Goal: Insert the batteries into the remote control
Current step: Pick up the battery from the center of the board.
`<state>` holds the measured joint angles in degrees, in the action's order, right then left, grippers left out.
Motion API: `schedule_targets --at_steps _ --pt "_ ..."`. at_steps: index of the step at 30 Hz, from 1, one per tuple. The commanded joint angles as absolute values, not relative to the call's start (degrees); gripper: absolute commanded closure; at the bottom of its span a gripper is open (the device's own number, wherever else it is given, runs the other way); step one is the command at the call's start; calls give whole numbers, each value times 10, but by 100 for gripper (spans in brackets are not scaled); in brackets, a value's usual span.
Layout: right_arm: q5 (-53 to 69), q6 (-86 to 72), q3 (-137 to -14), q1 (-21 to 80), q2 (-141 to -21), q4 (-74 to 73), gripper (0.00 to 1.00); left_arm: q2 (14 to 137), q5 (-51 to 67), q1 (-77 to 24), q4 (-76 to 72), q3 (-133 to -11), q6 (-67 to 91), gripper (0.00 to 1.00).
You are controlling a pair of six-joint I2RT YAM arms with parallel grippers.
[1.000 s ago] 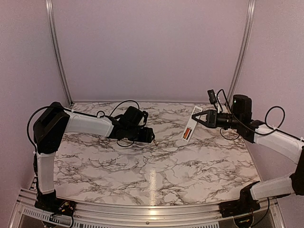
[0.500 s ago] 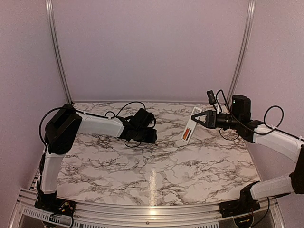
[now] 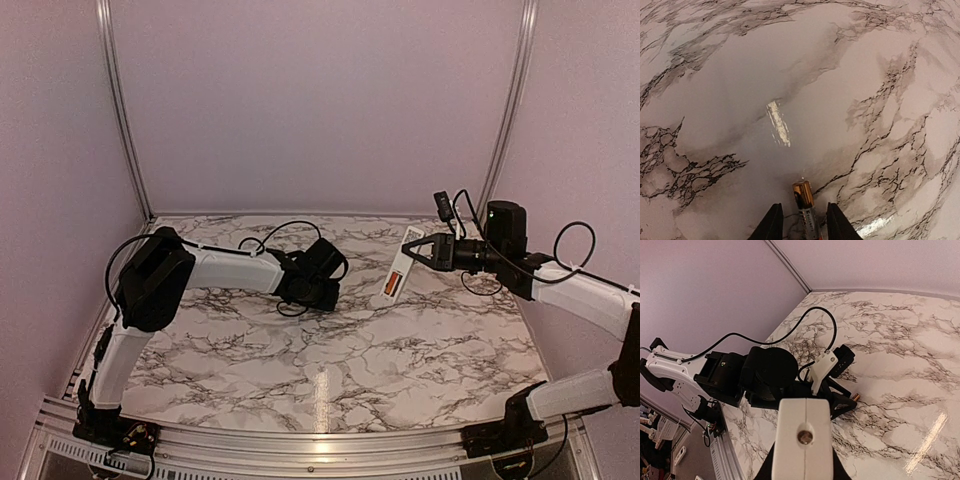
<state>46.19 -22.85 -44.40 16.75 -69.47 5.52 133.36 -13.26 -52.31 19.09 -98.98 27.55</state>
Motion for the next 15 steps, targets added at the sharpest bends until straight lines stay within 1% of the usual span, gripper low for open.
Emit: schedule_targets --at_steps 1,6,9,15 --pt "471 -230 -449 161 -697 66 100 1350 -155 -527 250 -1004 268 72" --pt "473 -241 -446 161 -706 73 100 1329 -160 -526 259 -975 264 88" --pt "487 -261 -436 161 -720 90 100 1297 -147 -523 242 -929 259 100" --pt "538 -372 -379 162 -758 214 100 1178 -92 -519 166 -810 209 100"
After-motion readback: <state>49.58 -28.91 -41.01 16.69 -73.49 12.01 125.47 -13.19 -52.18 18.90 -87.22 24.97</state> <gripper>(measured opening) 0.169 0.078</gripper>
